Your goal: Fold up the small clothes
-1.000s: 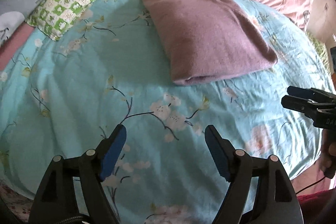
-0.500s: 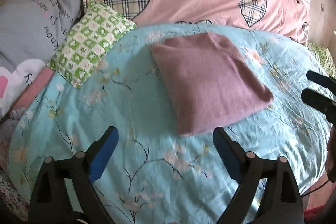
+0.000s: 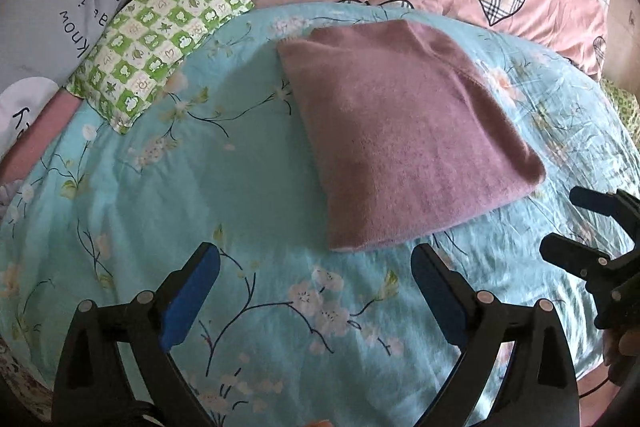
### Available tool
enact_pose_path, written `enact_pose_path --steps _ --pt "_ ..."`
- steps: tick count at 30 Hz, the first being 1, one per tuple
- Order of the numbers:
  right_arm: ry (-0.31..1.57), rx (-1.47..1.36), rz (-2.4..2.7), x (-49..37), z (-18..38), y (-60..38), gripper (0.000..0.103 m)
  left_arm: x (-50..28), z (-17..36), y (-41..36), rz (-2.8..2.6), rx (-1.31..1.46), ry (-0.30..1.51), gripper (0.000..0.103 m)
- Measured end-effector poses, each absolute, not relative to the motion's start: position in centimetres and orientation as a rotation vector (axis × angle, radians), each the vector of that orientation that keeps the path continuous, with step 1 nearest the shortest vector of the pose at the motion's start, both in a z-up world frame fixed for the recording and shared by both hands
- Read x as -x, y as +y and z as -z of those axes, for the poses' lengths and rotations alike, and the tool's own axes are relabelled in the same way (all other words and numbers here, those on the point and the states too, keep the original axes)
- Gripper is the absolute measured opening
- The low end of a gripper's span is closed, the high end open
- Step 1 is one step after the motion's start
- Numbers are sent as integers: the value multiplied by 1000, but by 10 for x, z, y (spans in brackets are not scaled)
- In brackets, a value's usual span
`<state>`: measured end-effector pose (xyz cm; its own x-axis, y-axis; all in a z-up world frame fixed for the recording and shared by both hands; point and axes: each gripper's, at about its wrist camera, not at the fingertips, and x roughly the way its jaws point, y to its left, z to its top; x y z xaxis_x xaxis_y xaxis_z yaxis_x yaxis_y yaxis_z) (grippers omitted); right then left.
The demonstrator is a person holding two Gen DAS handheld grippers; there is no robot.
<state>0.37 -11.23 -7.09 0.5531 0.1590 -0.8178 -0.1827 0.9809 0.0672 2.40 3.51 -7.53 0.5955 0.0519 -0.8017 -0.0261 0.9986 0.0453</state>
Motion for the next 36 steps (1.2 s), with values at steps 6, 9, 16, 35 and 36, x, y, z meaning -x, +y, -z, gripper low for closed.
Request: enact_pose_path --steps 6,9,16,35,36 --pt "970 -12 -192 -16 72 -122 103 -35 74 29 -64 -58 915 97" --pt "962 -12 -193 -24 70 -125 103 -41 74 27 -69 -63 916 97" --pt "952 -15 -210 -38 67 -127 103 -50 74 24 -71 -67 915 97" --pt "950 -16 -235 -66 66 -126 103 -72 69 27 -67 -47 911 97" --pt "950 -16 -237 -67 66 -127 103 -74 69 27 -67 -47 912 97"
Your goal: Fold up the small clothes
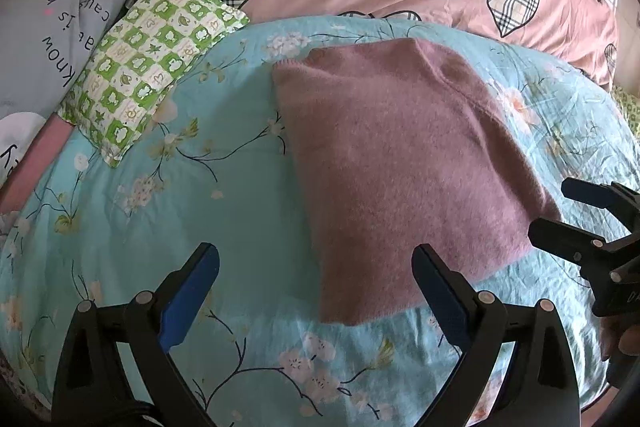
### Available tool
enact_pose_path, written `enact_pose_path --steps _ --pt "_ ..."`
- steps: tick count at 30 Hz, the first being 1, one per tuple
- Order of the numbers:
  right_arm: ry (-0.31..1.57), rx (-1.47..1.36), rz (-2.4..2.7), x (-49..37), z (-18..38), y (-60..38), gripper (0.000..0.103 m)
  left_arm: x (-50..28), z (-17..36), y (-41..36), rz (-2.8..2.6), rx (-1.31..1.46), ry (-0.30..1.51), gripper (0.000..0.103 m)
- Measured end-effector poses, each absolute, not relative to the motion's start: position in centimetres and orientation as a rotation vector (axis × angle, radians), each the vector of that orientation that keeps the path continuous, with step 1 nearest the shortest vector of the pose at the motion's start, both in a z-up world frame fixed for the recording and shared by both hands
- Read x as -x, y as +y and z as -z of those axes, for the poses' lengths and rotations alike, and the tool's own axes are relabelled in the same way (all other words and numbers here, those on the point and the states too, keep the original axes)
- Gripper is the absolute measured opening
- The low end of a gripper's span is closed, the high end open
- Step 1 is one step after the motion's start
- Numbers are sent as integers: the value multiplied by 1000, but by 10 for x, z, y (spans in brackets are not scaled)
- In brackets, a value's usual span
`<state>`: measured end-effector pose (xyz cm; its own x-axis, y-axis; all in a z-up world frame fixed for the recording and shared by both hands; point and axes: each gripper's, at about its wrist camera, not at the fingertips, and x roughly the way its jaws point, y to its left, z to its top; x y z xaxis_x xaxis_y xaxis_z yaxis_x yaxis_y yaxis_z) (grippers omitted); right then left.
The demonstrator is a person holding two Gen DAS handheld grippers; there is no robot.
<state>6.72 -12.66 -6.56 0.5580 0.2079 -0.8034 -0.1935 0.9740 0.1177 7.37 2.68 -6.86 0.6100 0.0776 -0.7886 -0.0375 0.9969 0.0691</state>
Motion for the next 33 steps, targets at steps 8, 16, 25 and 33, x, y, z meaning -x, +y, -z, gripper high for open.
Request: enact_pose_path --steps 8,16,25,33 --pt "955 -29 -238 -72 65 -129 103 -79 71 24 -64 -52 928 98" --pt "951 -54 -253 -76 64 -132 103 -86 74 23 -54 -57 948 98" --pt "947 -55 -251 -81 62 -134 103 -89 74 20 -64 -64 951 98" --pt "952 -57 -255 -86 62 -135 103 -93 75 21 -73 -56 963 98"
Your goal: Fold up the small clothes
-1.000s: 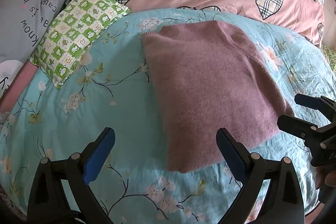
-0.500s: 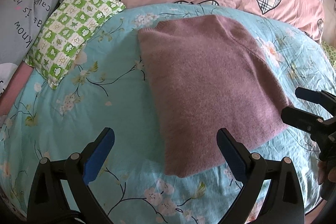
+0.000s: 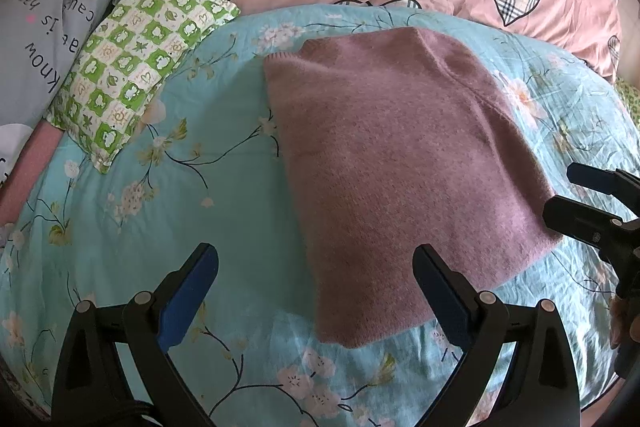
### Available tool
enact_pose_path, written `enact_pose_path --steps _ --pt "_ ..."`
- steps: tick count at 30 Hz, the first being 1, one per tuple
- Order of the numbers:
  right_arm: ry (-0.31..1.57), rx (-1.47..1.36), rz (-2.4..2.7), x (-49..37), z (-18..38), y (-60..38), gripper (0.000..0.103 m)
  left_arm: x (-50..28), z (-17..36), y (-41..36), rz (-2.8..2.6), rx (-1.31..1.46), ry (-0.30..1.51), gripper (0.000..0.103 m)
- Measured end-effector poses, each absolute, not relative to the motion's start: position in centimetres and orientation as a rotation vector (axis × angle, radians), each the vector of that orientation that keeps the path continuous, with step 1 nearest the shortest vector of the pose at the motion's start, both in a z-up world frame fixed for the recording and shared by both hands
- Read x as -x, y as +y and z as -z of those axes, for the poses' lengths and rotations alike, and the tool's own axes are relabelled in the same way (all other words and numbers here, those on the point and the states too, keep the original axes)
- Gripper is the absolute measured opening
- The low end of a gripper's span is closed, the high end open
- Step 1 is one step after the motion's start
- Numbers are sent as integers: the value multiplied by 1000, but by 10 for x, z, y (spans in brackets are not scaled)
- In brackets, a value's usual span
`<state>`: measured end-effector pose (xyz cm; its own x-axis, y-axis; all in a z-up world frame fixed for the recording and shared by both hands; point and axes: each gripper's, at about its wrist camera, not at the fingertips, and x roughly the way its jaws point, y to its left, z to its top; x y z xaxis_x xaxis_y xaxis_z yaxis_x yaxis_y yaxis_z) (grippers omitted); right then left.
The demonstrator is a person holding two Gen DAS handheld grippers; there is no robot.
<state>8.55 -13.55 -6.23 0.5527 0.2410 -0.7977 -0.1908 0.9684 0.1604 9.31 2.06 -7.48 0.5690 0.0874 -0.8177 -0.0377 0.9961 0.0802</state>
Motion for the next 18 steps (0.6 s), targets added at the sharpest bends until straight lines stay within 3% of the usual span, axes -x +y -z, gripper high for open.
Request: enact_pose_path --steps 18 --pt "955 -56 -263 -89 60 -136 103 -94 73 18 -75 -60 957 98"
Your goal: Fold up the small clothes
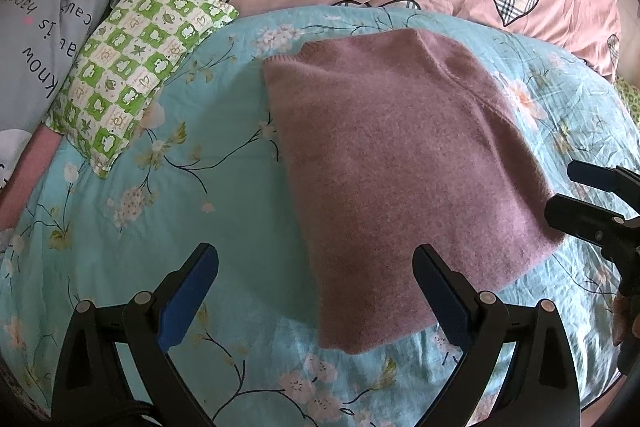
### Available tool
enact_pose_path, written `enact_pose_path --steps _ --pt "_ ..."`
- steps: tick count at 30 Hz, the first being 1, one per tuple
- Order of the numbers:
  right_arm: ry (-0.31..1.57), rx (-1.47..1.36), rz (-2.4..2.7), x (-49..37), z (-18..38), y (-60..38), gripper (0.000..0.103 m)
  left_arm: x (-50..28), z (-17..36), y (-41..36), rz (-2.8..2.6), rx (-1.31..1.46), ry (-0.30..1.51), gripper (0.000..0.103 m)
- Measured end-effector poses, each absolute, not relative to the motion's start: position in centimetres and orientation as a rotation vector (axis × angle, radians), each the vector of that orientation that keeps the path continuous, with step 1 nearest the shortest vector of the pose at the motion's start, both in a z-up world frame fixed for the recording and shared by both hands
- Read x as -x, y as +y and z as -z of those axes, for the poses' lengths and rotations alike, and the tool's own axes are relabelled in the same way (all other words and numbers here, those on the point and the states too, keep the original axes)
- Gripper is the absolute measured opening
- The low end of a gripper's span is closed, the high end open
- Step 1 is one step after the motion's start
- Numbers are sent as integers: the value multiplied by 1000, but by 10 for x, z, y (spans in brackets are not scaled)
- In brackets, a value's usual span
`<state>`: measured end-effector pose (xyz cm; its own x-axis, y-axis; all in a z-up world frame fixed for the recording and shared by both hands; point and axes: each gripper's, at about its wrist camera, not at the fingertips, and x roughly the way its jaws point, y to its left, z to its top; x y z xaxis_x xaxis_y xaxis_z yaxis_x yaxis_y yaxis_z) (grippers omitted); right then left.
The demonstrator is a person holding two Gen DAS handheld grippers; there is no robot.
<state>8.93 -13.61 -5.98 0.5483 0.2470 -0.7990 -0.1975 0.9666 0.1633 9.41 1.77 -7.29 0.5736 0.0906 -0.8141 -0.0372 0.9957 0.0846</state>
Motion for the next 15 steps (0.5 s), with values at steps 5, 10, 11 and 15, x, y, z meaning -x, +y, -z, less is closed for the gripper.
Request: enact_pose_path --steps 5,10,11,15 --pt "967 -53 -277 -91 61 -136 103 -93 73 16 -65 -63 955 98" --pt "967 -54 -277 -91 62 -136 103 -93 73 17 -65 -57 957 98" --pt "968 -55 -278 -91 62 -136 103 -93 72 18 -65 -56 956 98" --pt "968 -55 -282 -92 61 -136 103 -93 72 19 -66 -51 957 98"
